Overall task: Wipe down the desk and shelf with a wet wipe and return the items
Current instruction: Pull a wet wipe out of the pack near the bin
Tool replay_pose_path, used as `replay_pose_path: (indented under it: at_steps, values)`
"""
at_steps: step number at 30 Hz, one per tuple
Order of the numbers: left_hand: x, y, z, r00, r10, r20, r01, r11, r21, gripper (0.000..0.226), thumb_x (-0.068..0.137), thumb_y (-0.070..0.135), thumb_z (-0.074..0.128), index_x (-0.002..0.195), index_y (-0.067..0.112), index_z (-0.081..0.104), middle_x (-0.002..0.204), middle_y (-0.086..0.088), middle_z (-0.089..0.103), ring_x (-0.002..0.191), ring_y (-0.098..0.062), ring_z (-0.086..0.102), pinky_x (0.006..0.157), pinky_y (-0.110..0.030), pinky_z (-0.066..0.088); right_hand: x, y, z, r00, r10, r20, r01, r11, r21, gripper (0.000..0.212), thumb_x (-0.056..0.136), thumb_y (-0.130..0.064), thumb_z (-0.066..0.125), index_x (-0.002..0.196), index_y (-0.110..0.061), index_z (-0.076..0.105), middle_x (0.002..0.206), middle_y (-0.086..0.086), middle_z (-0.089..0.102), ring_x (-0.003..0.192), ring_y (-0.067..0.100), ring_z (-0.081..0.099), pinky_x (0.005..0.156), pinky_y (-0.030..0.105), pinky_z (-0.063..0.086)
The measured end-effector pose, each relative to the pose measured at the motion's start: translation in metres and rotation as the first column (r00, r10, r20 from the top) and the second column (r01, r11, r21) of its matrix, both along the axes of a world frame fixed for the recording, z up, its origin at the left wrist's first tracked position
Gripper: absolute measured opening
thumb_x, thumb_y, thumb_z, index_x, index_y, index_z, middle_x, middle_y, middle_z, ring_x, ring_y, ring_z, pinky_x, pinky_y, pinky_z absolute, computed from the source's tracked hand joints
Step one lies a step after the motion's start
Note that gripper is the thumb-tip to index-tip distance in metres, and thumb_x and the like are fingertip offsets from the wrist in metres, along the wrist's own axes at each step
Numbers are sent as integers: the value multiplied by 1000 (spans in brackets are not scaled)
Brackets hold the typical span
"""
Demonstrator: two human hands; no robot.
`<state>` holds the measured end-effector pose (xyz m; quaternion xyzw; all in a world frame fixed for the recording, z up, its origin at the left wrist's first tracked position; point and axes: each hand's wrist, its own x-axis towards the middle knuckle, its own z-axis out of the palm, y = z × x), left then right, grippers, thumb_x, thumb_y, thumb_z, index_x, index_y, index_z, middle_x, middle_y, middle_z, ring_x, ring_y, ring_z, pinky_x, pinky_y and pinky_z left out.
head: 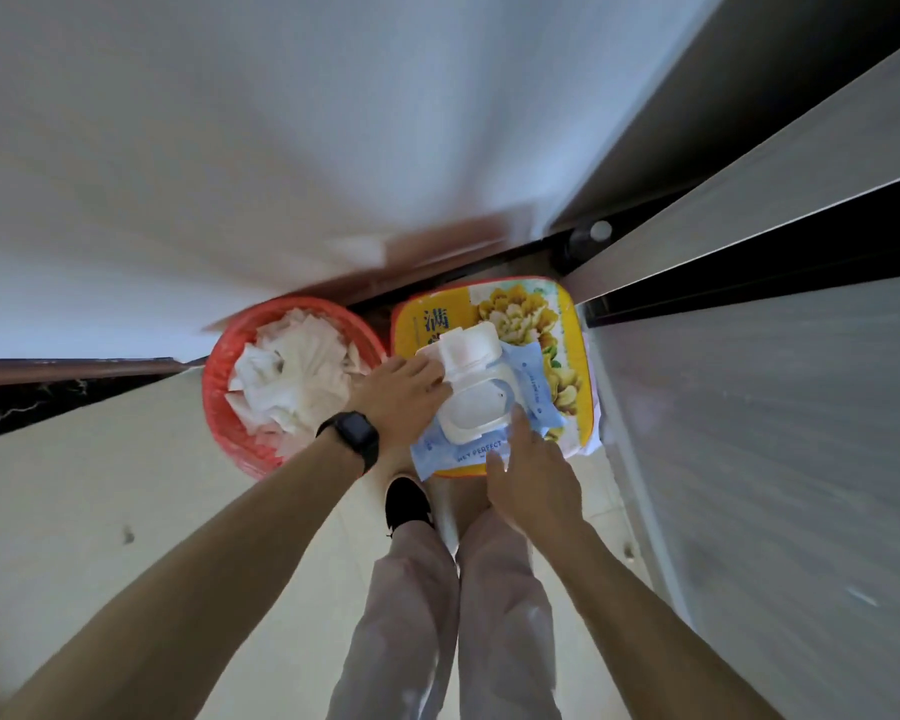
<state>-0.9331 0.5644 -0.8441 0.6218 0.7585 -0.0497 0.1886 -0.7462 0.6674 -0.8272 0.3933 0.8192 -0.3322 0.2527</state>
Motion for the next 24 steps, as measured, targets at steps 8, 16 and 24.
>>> replay_pose_path:
  at_steps: [8, 16, 24]
  values:
    - [41, -22, -14, 849, 418, 323, -401, 908, -121, 58, 82, 12, 64, 138, 4, 52, 146, -6, 50, 139, -26, 41, 114, -39, 36, -42, 10, -17, 888, -459, -22, 454, 885, -106, 33, 88, -33, 68, 114, -15, 62, 105, -1, 61, 102, 23, 60, 81, 31, 42]
    - [34, -17, -17, 814, 455, 362, -392, 889, -236, 55, 102, 28, 25, 155, 13, 21, 163, 5, 17, 151, -14, 9, 122, -28, 6, -43, -4, -24, 902, -387, -192, 389, 921, -30, 12, 94, -22, 59, 88, -12, 61, 97, 1, 55, 92, 28, 58, 78, 40, 48]
    - [32, -16, -5, 811, 498, 306, -432, 863, -262, 57, 102, 50, 32, 153, 27, 28, 161, 17, 20, 148, -10, 16, 120, -35, 18, -4, -46, -19, 928, -95, -361, 41, 987, -156, 15, 97, -16, 59, 110, -15, 65, 124, -4, 66, 118, 14, 55, 97, 28, 47]
